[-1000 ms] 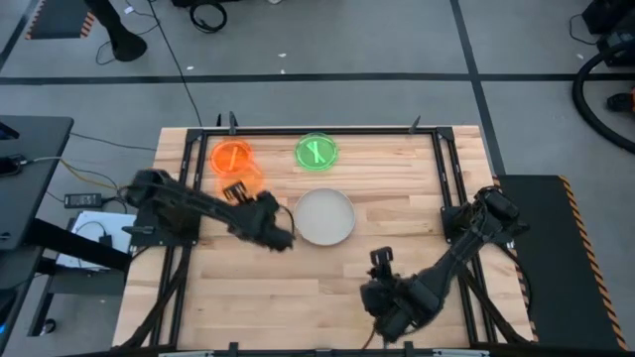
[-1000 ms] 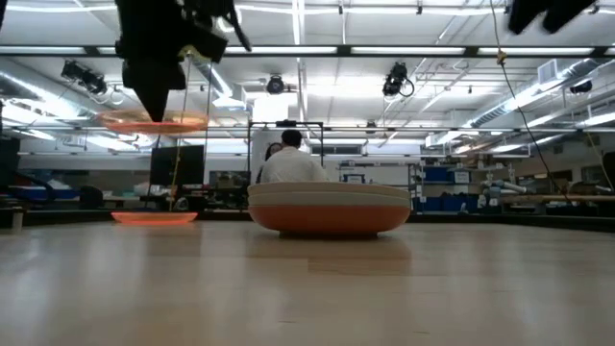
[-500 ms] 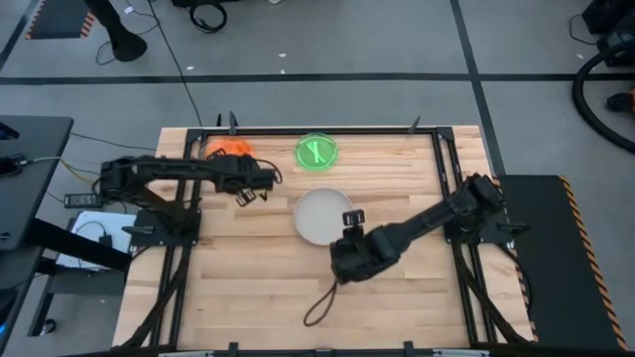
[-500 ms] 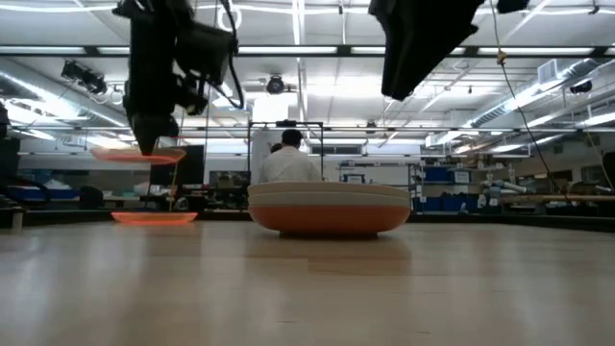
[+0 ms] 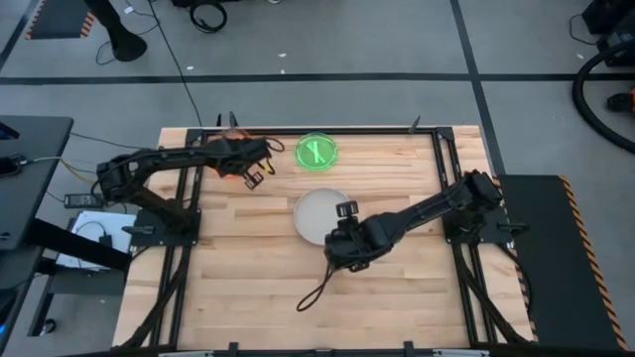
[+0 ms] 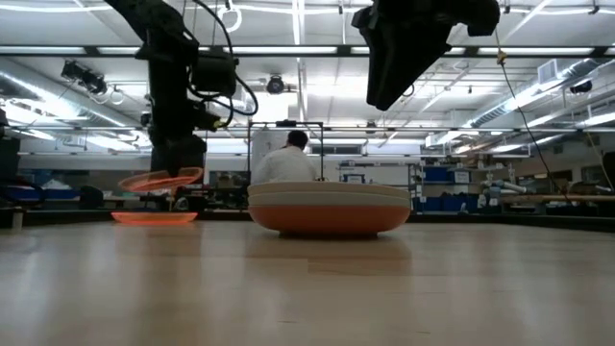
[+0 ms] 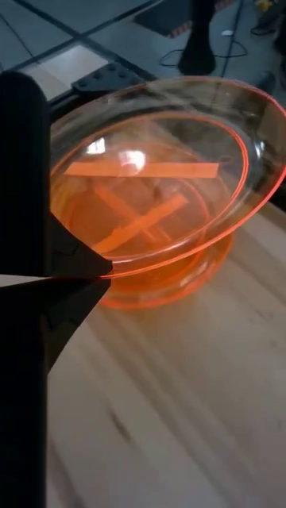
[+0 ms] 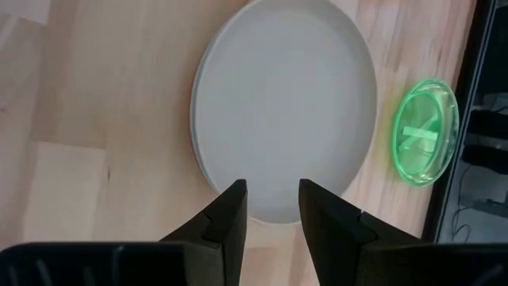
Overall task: Stack plastic plates
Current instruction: Stack the bottom orange plate on top of the other orange plates
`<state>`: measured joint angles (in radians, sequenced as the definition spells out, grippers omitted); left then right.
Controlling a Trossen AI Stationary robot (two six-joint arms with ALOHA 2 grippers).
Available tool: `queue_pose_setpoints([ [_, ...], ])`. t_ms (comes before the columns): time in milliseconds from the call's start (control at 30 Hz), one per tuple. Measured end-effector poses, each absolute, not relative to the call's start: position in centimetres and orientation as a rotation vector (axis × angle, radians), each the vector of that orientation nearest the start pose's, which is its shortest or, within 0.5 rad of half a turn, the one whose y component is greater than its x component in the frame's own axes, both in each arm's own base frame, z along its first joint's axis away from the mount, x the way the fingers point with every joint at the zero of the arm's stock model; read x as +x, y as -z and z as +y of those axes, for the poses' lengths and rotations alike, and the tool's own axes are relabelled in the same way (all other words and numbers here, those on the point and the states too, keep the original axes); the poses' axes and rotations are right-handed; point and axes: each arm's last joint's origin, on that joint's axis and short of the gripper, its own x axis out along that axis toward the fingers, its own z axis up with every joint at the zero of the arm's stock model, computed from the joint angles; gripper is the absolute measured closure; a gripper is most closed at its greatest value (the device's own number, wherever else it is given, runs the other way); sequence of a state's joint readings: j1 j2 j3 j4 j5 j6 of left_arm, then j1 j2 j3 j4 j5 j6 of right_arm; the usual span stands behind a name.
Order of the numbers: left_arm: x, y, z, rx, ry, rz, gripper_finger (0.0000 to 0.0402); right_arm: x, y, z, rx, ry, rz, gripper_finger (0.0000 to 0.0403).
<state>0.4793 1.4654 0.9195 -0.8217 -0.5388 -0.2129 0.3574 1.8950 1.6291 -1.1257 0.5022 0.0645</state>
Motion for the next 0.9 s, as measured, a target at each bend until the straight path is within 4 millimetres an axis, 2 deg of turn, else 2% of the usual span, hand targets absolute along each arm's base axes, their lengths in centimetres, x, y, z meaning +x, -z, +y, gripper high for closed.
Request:
queue_pose_setpoints([
  [233,21.2,-19.9,14.5,-0.171,-1.039,1.267,0.0399,36.0,-25.6,10.8,-0.538,0.154,1.243,0.0277],
  [500,20.6,-18.6,13.9,-0.239,-1.023,1.302,0.0399,36.9,-25.7,9.2,-0.538,0.162,1.224,0.0277],
  [700,20.3,-16.9,13.6,-0.234,-1.018,1.29,0.0399,37.6,-25.8,7.9,-0.482,0.147,1.209,0.0277],
  [900,20.4,-16.2,13.7,-0.21,-1.018,1.254,0.0399,37.8,-25.8,7.0,-0.465,0.158,1.213,0.0277],
])
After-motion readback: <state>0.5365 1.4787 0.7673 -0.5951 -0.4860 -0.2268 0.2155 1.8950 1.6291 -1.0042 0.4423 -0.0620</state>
